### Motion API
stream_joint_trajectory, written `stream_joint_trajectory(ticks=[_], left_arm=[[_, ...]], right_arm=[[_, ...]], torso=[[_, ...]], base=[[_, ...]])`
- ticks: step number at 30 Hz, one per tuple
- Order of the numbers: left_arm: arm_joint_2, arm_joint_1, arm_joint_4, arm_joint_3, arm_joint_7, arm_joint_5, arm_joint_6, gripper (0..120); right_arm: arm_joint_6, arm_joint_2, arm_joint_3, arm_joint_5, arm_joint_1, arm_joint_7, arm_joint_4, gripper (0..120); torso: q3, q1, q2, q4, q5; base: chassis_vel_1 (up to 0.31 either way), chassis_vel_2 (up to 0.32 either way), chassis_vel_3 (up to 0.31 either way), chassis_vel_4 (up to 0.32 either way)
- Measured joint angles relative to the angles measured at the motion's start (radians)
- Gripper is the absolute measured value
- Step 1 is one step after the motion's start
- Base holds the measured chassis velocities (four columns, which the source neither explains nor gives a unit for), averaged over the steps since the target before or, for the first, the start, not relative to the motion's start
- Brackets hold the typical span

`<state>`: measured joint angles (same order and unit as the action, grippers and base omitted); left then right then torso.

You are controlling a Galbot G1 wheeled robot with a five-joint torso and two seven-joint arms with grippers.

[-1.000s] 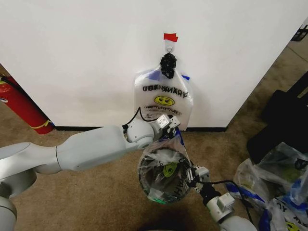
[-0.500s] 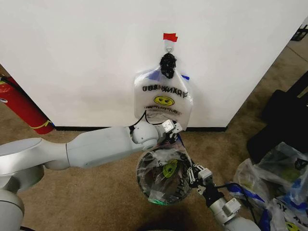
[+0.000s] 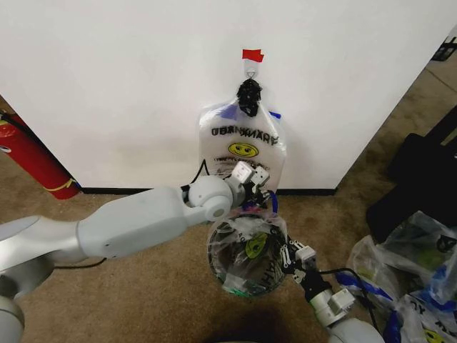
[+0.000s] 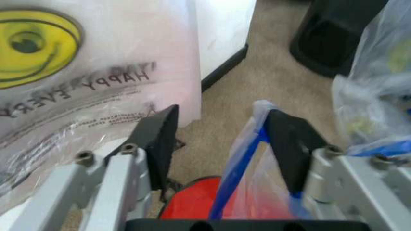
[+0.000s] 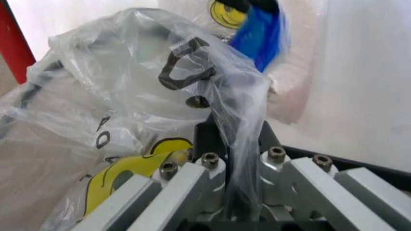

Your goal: Pick up the garbage bag from the wall and place it over the trash bin.

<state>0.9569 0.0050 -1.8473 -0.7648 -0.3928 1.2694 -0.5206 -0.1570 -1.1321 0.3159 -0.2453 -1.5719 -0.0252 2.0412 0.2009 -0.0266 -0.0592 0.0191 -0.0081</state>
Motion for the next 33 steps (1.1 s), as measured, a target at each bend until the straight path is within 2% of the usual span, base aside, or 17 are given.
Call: stream_joint_trajectory(ticks=[3,6,10,12,15,19,22,25,29,32,33], left_arm=[[-0.032,0.020,-0.037,0.034,-0.011,0.012,0.030,69],[-0.067,0.034,-0.080,0.064,-0.023,0.019,0.001,81],[-0.081,0.028,-0.084,0.034,-0.024,-0.011,-0.042,94],[-0.073,0.013,-0.066,-0.009,-0.026,-0.058,-0.095,99],[-0.057,-0.010,-0.039,-0.064,-0.018,-0.160,-0.148,100],[-0.044,-0.019,-0.047,-0.064,-0.011,-0.170,-0.173,100],[-0.043,-0.044,-0.058,-0.065,0.002,-0.233,-0.210,100],[-0.037,-0.064,-0.060,-0.065,0.002,-0.247,-0.217,100],[-0.024,-0.114,-0.035,-0.066,0.014,-0.273,-0.219,100],[-0.045,-0.150,-0.037,-0.072,0.061,-0.216,-0.219,100],[-0.066,-0.182,-0.046,-0.078,0.120,-0.133,-0.219,100]], right_arm=[[0.003,-0.010,-0.008,-0.002,0.000,0.002,0.000,0],[0.008,-0.011,-0.010,-0.001,-0.009,0.009,0.004,0],[0.012,-0.013,-0.011,-0.006,-0.017,0.010,0.019,0],[0.018,-0.014,-0.014,-0.006,-0.023,0.010,0.035,0],[0.023,-0.014,-0.010,0.000,-0.035,0.009,0.055,0],[0.022,-0.014,0.011,0.011,-0.049,0.010,0.061,0],[0.019,-0.017,0.018,0.013,-0.060,0.011,0.063,0],[0.015,-0.023,0.017,0.019,-0.061,0.010,0.062,0],[0.012,-0.041,0.008,0.030,-0.060,0.009,0.058,0],[0.012,-0.042,0.005,0.034,-0.060,0.009,0.060,0],[0.012,-0.038,0.006,0.034,-0.061,0.009,0.063,0]], torso=[[0.000,0.000,0.000,0.0000,0.0000],[0.000,0.000,0.000,0.0002,0.0000],[0.000,0.000,0.000,-0.0001,-0.0002],[0.000,0.000,0.000,0.0002,0.0000],[0.000,0.000,0.000,0.0003,0.0000],[0.000,0.000,0.000,0.0002,0.0000],[0.000,0.000,0.000,0.0003,0.0000],[0.000,0.000,0.000,-0.0003,0.0001],[0.000,0.000,0.000,0.0007,0.0002],[0.000,0.000,0.000,0.0004,0.0000],[0.000,0.000,0.000,0.0000,0.0000]], base=[[0.000,0.000,0.000,0.000],[0.000,0.000,0.000,0.000],[0.000,0.000,0.000,0.000],[0.000,0.000,0.000,0.000],[0.000,0.000,0.000,0.000],[0.000,0.000,0.000,0.000],[0.000,0.000,0.000,0.000],[0.000,0.000,0.000,0.000],[0.000,0.000,0.000,0.000],[0.000,0.000,0.000,0.000],[0.000,0.000,0.000,0.000]])
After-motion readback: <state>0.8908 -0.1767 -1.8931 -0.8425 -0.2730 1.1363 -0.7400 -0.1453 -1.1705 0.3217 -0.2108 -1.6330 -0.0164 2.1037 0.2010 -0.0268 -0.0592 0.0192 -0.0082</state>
